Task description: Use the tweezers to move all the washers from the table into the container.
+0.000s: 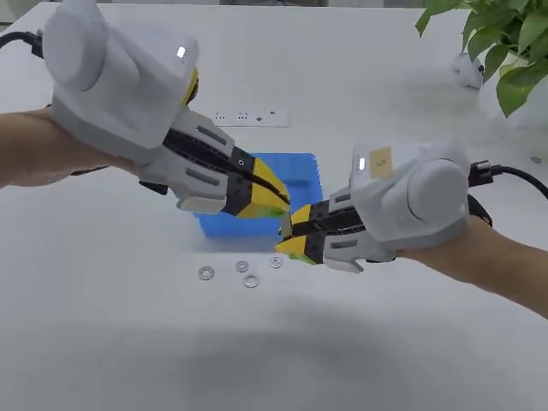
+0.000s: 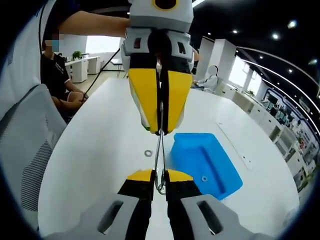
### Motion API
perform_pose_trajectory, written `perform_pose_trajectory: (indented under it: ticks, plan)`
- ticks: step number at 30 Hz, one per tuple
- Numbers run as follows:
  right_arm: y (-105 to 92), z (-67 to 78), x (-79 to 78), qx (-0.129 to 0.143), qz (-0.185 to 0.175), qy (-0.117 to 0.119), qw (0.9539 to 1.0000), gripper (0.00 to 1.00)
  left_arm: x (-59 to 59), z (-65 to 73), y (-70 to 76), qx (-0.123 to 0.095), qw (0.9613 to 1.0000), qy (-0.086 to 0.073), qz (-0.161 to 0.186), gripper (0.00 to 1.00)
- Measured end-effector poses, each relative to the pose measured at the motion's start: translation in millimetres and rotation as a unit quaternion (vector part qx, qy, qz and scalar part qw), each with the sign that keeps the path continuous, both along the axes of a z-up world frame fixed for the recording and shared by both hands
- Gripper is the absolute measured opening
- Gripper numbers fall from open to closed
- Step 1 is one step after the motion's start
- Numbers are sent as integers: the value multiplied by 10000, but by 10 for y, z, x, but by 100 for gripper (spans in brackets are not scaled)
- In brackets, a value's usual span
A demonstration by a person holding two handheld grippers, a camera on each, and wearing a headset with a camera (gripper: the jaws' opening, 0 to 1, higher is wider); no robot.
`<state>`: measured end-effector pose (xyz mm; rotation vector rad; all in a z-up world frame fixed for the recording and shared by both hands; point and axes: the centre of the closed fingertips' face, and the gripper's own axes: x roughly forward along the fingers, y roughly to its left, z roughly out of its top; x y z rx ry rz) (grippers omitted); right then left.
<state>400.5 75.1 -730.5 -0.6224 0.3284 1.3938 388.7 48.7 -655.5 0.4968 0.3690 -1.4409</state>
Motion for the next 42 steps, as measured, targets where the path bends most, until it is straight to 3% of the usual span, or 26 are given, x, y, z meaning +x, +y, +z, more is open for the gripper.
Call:
perform_pose_trajectory:
  ticks: [10, 17, 22, 26, 32, 39, 42]
  plan:
    - [131, 223, 195, 71, 88, -312, 9994, 10, 141, 197, 111, 22, 9996, -277, 54, 5]
    - [207, 345, 442, 172, 65, -465, 9988, 10, 370, 321, 178, 19, 9989, -445, 130, 5]
    - [273, 359, 636, 212, 42, -547, 9983, 10, 584, 332, 223, 170, 9984, -540, 82, 5]
    - [319, 301, 782, 271, -59, -484, 9984, 10, 740, 266, 254, 243, 9981, -549, 122, 5]
    - [386, 76, 901, 305, -186, -186, 9992, 10, 929, 39, 316, 356, 9982, -410, 255, 5]
    - [447, -229, 930, 113, -171, -19, 9998, 10, 1017, -285, 391, 464, 9981, -136, 384, 5]
    - [466, -298, 955, 108, -241, 73, 9996, 10, 1057, -354, 409, 472, 9978, -55, 469, 5]
